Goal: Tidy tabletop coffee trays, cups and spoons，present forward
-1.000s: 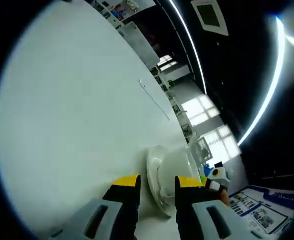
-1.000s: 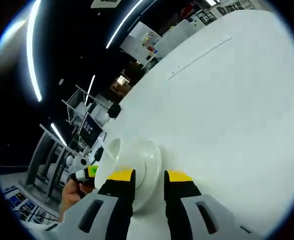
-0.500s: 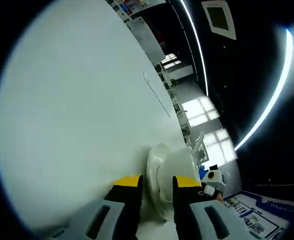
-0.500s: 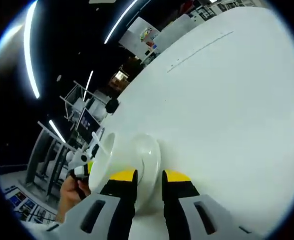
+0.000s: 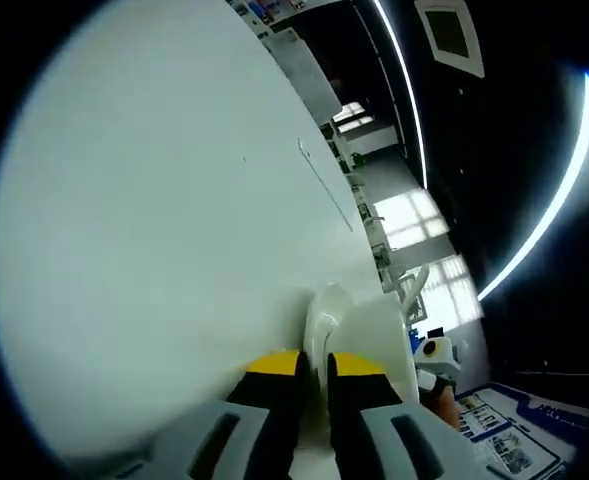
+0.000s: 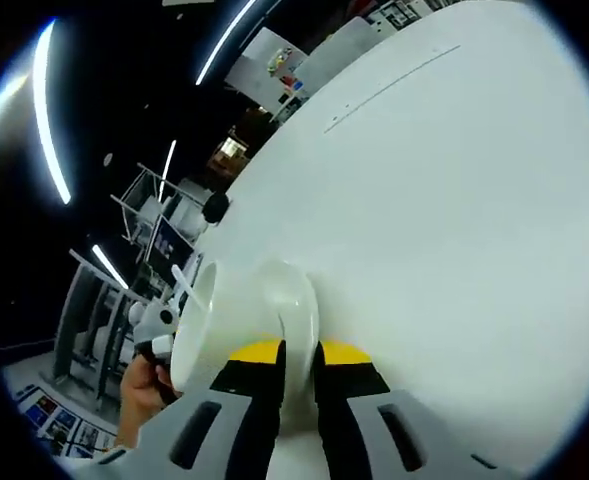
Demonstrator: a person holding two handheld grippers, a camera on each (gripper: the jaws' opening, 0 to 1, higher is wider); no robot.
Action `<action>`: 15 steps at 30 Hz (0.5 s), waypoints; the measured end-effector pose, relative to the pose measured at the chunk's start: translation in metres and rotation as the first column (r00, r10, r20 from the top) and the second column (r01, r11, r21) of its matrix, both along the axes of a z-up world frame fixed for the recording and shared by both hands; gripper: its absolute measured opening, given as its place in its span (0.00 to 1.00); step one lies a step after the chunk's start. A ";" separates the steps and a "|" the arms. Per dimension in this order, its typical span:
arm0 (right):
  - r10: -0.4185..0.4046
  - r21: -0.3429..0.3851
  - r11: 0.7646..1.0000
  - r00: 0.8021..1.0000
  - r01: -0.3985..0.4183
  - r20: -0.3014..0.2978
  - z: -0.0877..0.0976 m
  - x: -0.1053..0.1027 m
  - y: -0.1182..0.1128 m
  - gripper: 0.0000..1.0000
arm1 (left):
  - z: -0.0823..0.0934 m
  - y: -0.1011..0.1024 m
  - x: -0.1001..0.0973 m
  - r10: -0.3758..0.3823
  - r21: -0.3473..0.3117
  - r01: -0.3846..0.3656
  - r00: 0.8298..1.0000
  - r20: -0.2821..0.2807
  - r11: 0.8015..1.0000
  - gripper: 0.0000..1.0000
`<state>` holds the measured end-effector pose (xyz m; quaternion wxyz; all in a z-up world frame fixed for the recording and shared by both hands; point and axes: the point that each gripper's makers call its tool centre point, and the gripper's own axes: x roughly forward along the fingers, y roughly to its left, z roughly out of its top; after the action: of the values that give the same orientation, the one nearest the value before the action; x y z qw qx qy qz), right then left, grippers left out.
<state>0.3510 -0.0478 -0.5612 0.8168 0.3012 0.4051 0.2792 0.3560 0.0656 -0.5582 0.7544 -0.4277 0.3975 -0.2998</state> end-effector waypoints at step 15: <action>-0.067 0.068 0.995 0.985 0.079 -0.159 -0.004 -0.001 0.000 0.06 | -0.002 0.001 0.001 0.041 -0.057 -0.049 0.990 -0.137 0.997 0.08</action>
<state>0.3498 -0.0478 -0.5650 0.7804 0.3669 0.4462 0.2394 0.3565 0.0667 -0.5607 0.7189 -0.4783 0.4293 -0.2648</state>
